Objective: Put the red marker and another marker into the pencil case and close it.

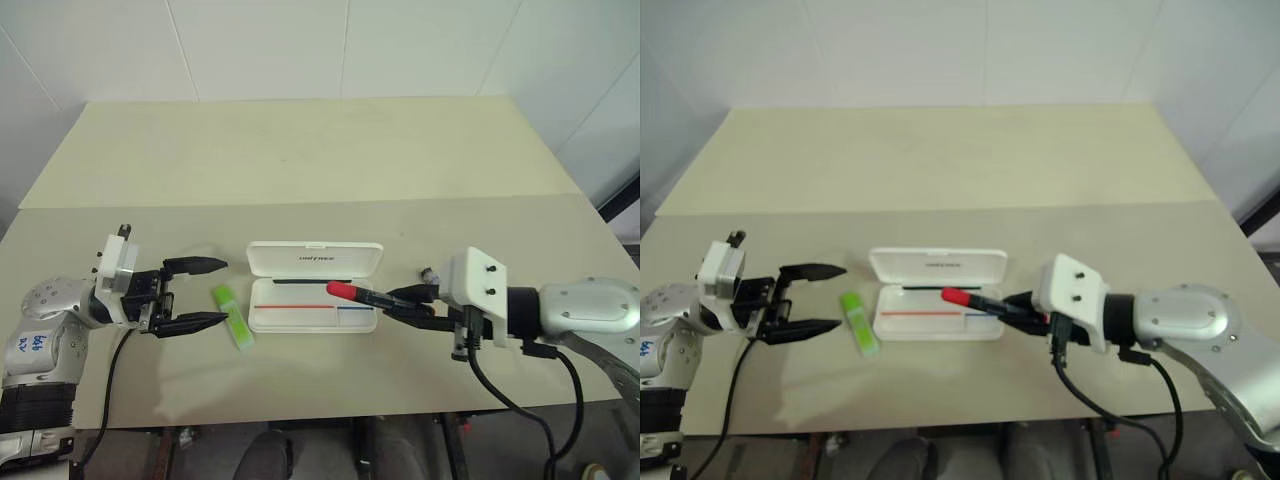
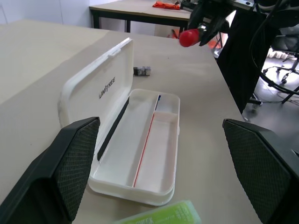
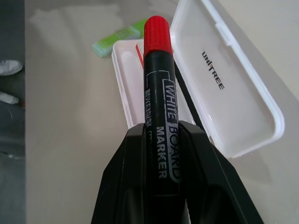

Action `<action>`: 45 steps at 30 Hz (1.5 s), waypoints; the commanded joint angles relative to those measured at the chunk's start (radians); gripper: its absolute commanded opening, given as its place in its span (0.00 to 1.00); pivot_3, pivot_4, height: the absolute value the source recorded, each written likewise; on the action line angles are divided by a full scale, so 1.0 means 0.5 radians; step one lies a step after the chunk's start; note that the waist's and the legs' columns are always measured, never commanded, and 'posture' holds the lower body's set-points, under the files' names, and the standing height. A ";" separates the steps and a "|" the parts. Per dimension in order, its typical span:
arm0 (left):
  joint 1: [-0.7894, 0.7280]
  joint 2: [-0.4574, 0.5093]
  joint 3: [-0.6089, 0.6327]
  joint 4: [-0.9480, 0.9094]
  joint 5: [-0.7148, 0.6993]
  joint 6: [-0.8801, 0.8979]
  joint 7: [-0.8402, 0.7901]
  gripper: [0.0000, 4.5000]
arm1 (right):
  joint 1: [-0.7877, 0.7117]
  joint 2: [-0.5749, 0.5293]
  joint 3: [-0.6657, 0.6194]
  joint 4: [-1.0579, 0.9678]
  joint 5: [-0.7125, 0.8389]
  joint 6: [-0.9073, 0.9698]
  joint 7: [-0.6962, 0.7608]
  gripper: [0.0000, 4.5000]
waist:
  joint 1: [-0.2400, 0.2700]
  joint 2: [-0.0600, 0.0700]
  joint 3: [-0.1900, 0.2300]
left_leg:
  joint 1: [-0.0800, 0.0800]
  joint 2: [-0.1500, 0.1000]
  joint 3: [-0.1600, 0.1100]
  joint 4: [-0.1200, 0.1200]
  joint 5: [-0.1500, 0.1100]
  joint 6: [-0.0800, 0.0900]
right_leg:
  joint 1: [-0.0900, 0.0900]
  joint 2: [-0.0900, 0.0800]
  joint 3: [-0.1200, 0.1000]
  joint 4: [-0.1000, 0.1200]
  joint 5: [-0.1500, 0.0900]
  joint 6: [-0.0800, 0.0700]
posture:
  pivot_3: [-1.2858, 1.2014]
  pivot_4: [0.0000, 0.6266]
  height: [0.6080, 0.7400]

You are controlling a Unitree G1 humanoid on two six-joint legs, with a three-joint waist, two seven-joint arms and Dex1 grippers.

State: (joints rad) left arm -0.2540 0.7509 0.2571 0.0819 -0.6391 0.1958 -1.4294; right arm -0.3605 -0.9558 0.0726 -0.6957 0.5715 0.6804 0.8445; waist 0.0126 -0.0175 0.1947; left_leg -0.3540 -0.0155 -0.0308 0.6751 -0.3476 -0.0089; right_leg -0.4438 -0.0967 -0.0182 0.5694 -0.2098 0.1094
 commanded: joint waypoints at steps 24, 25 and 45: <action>0.164 -0.090 0.059 -0.287 -0.049 -0.034 0.191 1.00 | -0.696 0.751 0.757 1.172 -0.977 -0.809 0.398 0.13 | -0.034 0.001 0.000 | -0.001 0.001 0.002 0.008 -0.003 -0.002 | -0.003 0.001 0.000 0.015 0.001 0.000 | 0.52 0.24 1.00; 0.165 -0.091 0.059 -0.288 -0.047 -0.036 0.193 1.00 | -0.715 0.771 0.756 1.191 -0.985 -0.823 0.407 0.13 | -0.034 0.001 0.000 | -0.001 0.001 0.002 0.008 -0.003 -0.003 | -0.003 0.001 0.000 0.016 0.001 0.000 | 0.52 0.24 1.00; 0.124 -0.126 0.028 -0.276 -0.030 -0.052 0.211 1.00 | -0.764 0.927 0.733 1.169 -1.010 -0.801 0.456 0.13 | -0.035 0.001 0.000 | -0.001 0.001 0.002 0.008 -0.004 -0.004 | -0.003 0.001 0.000 0.016 0.001 0.000 | 0.52 0.24 1.00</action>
State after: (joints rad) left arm -0.1833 0.6869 0.2631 -0.0317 -0.6410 0.1856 -1.3228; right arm -0.7338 -0.4991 0.4605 -0.0703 0.0597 0.2850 1.0652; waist -0.0047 -0.0171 0.1949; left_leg -0.3545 -0.0151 -0.0296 0.6791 -0.3498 -0.0108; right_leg -0.4455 -0.0962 -0.0182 0.5773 -0.2094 0.1095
